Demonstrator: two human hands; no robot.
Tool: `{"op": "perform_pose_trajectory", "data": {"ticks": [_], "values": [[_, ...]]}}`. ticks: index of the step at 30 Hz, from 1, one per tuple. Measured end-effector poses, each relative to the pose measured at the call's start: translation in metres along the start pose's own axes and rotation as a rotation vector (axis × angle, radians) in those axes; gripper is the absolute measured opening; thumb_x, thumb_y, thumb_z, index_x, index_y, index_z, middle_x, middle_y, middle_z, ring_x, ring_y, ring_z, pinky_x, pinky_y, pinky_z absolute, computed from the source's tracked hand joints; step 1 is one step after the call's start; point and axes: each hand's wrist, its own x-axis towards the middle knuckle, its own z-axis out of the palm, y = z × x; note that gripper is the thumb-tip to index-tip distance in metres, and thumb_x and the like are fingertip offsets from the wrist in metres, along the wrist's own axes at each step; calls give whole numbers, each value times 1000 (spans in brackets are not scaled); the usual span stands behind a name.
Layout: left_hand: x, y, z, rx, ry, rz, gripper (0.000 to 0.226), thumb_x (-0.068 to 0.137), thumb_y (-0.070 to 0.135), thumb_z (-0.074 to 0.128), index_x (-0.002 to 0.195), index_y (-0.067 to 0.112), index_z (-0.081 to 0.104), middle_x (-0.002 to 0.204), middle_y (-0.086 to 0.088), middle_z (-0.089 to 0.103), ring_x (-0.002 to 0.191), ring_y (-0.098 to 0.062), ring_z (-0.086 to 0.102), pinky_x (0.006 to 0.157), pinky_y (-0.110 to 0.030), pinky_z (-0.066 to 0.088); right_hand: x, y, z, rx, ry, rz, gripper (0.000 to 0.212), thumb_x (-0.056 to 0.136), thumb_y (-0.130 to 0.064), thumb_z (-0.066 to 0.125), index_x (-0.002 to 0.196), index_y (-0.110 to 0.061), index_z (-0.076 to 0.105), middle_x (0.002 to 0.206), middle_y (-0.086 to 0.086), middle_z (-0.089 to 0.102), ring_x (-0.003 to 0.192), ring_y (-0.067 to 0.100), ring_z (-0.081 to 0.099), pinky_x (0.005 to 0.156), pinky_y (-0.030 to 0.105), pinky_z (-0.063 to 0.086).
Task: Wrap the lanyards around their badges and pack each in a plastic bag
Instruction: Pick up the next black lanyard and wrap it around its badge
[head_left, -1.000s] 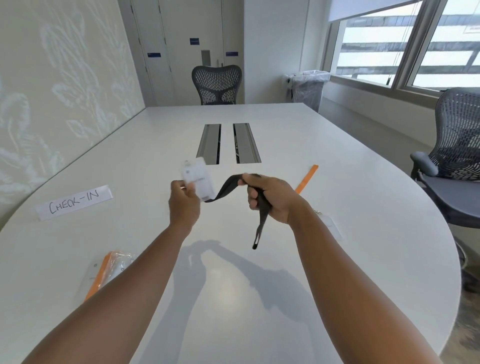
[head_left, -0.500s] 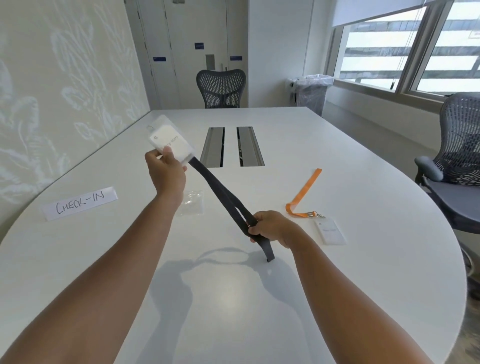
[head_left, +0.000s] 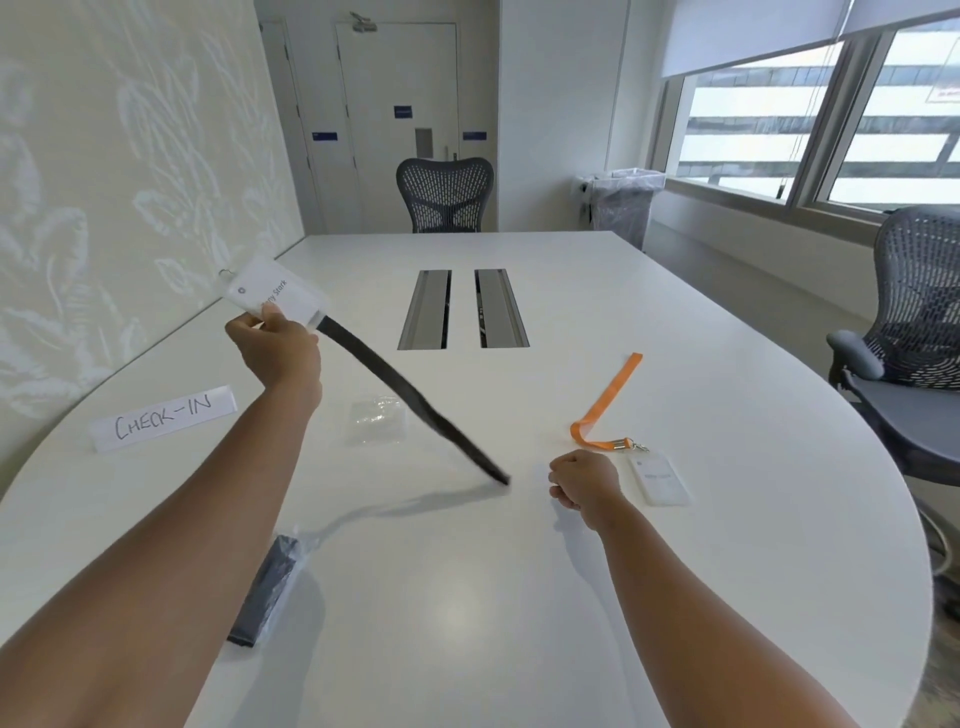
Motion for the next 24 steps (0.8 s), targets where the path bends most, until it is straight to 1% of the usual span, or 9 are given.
{"op": "perform_pose_trajectory", "data": {"ticks": [2,5,8,10,12,16,19,21,24], "values": [[-2,-2,-1,49,-31,7,15,106,30,42,110,16,43,114,3,55,77,0,59,60,-19,55,-2,2,-1,41,4,29,16,85,2,51,84,-6,65,79,9,62,52,16,61,49,21,46],[-10,-4,2,119,-116,32,15,105,31,44,110,17,44,109,4,54,74,-2,58,61,-21,56,-7,-5,6,11,-48,-29,12,83,1,57,77,-9,61,76,7,60,57,18,64,56,25,46],[-24,-4,11,188,-238,93,15,105,30,45,111,16,46,103,5,55,75,-2,58,55,-19,53,-15,-24,18,45,-125,-123,3,85,-8,68,86,-9,65,81,4,66,64,15,65,61,26,51],[-34,-4,16,231,-334,135,16,105,29,46,111,15,47,105,3,57,78,-3,59,53,-17,53,-22,-42,27,67,-193,-205,15,86,-16,73,98,-10,66,87,1,67,69,13,64,63,25,52],[-44,-4,21,291,-417,174,18,105,31,46,112,14,48,110,-1,60,74,-3,60,58,-23,57,-30,-62,38,75,-249,-304,24,86,-20,75,106,-12,65,95,0,67,77,12,63,67,25,53],[-63,0,29,360,-575,241,20,105,34,46,113,15,48,117,-1,62,88,-13,65,54,-17,54,-41,-98,57,34,-322,-472,40,87,-31,74,122,-18,60,123,-7,64,108,11,62,94,33,53],[-73,5,33,376,-663,268,18,105,33,47,112,16,50,111,-2,65,83,-12,66,54,-16,52,-47,-114,67,65,-358,-530,48,89,-36,70,131,-19,55,134,-7,59,121,12,56,102,34,47],[-77,11,36,379,-693,280,17,105,31,47,112,16,50,108,-3,65,80,-12,66,52,-15,51,-50,-119,72,93,-357,-542,45,90,-37,68,129,-19,55,129,-4,63,117,11,58,98,31,48],[-79,21,39,366,-712,287,17,106,30,46,112,15,50,110,-5,66,87,-16,68,59,-22,57,-52,-120,74,123,-346,-563,23,95,-38,62,110,-20,62,99,-5,71,86,12,64,77,25,50]]}}
